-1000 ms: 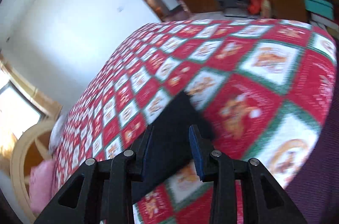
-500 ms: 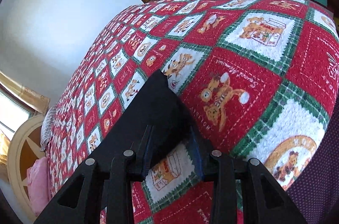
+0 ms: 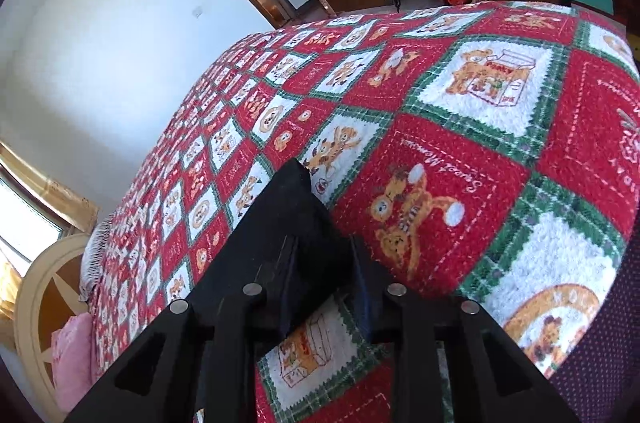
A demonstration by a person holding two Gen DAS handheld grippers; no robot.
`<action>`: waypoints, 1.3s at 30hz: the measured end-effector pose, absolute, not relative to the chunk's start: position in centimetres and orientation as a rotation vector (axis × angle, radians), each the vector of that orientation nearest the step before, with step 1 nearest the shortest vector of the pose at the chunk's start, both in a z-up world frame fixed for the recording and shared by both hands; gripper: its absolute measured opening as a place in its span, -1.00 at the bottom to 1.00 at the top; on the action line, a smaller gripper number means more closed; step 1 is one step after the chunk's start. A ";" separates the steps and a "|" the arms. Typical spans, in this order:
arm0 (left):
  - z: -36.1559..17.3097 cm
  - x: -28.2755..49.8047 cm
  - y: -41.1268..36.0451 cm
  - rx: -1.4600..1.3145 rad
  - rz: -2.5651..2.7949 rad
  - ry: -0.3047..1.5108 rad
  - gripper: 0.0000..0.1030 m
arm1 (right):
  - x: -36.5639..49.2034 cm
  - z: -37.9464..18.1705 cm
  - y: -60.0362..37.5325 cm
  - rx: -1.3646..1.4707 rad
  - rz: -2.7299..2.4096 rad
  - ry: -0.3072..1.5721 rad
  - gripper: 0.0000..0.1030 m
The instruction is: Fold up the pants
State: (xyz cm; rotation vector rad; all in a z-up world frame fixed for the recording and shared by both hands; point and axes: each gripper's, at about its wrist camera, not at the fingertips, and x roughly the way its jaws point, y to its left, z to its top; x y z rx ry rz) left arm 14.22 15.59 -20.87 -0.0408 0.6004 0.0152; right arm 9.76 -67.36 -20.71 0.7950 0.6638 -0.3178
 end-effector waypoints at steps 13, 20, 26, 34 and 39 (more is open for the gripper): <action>-20.9 14.1 15.6 -0.040 0.018 0.591 1.00 | 11.2 -20.8 -66.2 0.610 -0.287 0.676 -0.32; -20.9 14.1 15.6 -0.040 0.017 0.590 1.00 | 10.6 -20.7 -65.9 0.679 -0.206 0.615 -0.75; -20.9 14.1 15.6 -0.040 0.016 0.591 1.00 | 10.1 -18.4 -63.8 0.620 -0.172 0.535 -0.80; -20.8 14.1 15.6 -0.041 0.021 0.592 1.00 | 10.4 -14.7 -57.7 0.469 -0.053 0.475 -0.81; -20.2 13.7 16.0 -0.078 0.040 0.563 1.00 | 10.8 -13.2 -53.0 0.360 0.032 0.471 -0.81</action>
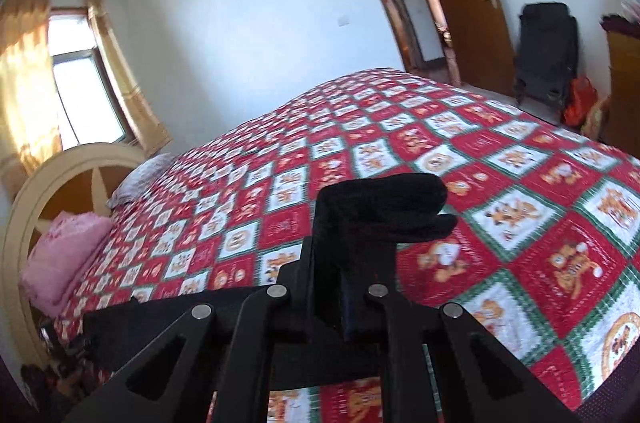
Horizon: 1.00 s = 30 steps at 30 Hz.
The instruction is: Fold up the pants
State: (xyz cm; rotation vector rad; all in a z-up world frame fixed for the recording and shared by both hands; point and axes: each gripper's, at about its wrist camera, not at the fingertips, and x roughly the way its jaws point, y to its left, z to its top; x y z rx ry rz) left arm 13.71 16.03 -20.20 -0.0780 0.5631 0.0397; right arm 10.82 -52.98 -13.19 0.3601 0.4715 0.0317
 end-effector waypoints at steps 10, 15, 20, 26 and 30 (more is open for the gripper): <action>-17.9 12.9 14.7 -0.051 0.014 0.489 1.00 | 12.8 -14.0 -43.9 0.138 0.172 0.550 -0.81; -16.3 12.4 13.5 -0.034 -0.025 0.464 1.00 | 13.4 -16.6 -38.6 -0.042 0.206 0.626 -0.81; -14.7 12.2 11.0 -0.052 -0.148 0.473 1.00 | 14.1 -20.4 -35.6 -0.127 0.233 0.704 -0.81; -14.1 13.6 5.4 -0.111 -0.400 0.567 1.00 | 14.5 -22.9 -34.3 -0.137 0.370 0.807 -0.48; -13.7 14.8 -1.1 -0.077 -0.583 0.651 1.00 | 13.3 -20.8 -35.3 -0.112 0.458 0.754 -0.31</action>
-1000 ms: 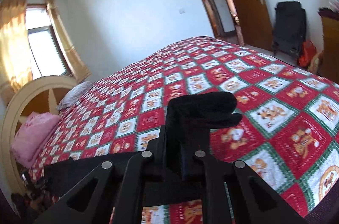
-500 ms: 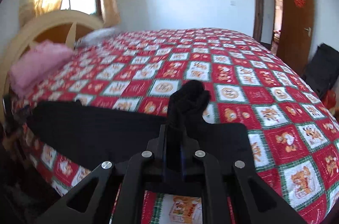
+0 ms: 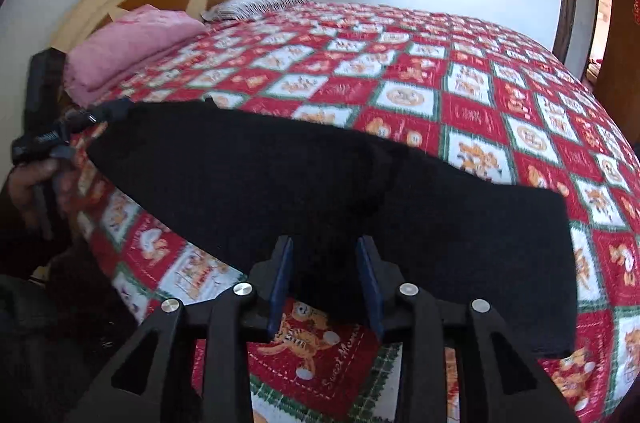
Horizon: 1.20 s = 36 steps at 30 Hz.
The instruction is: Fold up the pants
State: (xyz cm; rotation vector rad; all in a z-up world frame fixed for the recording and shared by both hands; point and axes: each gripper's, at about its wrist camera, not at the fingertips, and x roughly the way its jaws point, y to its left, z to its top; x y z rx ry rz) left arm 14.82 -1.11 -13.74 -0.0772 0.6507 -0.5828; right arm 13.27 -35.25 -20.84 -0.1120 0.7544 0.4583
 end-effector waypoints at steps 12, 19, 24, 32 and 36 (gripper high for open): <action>-15.5 17.5 -20.4 0.093 -0.927 0.882 0.33 | 14.7 -19.8 -48.5 0.373 0.075 0.647 -0.07; -16.5 18.1 -23.0 0.066 -0.910 0.945 -0.38 | 14.4 -20.2 -48.7 0.384 0.059 0.603 -0.05; -16.0 18.2 -22.7 0.053 -0.898 0.954 -0.82 | 14.3 -20.8 -49.6 0.414 0.046 0.589 -0.01; -13.0 18.3 -19.3 -0.040 -0.903 0.915 -0.83 | 13.3 -20.1 -50.3 0.442 0.026 0.496 0.20; -12.4 18.4 -17.2 -0.085 -0.883 0.928 -0.83 | 13.5 -20.4 -49.8 0.431 0.033 0.510 0.20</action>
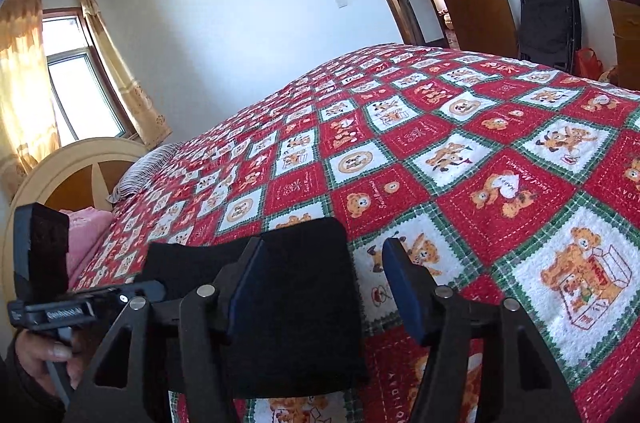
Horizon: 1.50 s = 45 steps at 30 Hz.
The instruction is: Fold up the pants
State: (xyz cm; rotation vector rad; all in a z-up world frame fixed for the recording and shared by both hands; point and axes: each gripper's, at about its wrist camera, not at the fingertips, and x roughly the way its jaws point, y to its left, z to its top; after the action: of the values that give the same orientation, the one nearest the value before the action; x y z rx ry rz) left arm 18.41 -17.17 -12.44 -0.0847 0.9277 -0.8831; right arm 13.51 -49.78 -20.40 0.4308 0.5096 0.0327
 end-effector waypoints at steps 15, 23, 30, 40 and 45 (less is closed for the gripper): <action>-15.1 19.6 -11.1 -0.165 -0.715 0.982 -0.83 | 13.8 -20.7 -47.6 0.367 0.088 0.527 0.21; -18.2 19.9 -10.9 -0.105 -0.664 0.973 -0.71 | 14.6 -22.0 -42.3 0.238 0.360 0.639 0.21; -18.4 19.7 -9.6 -0.141 -0.672 0.964 -0.69 | 15.0 -24.2 -38.7 0.093 0.425 0.770 0.22; -18.3 18.9 -10.1 -0.179 -0.734 0.953 -0.82 | 15.1 -22.3 -38.3 0.167 0.372 0.693 0.22; -17.3 19.0 -8.6 -0.240 -0.729 0.934 -0.86 | 14.6 -22.8 -37.7 0.110 0.337 0.679 0.22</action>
State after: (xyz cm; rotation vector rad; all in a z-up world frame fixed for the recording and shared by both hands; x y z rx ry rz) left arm 18.99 -8.57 -17.30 -0.2404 0.9343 -0.7294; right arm 14.56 -37.74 -22.84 0.1103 0.6792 0.3374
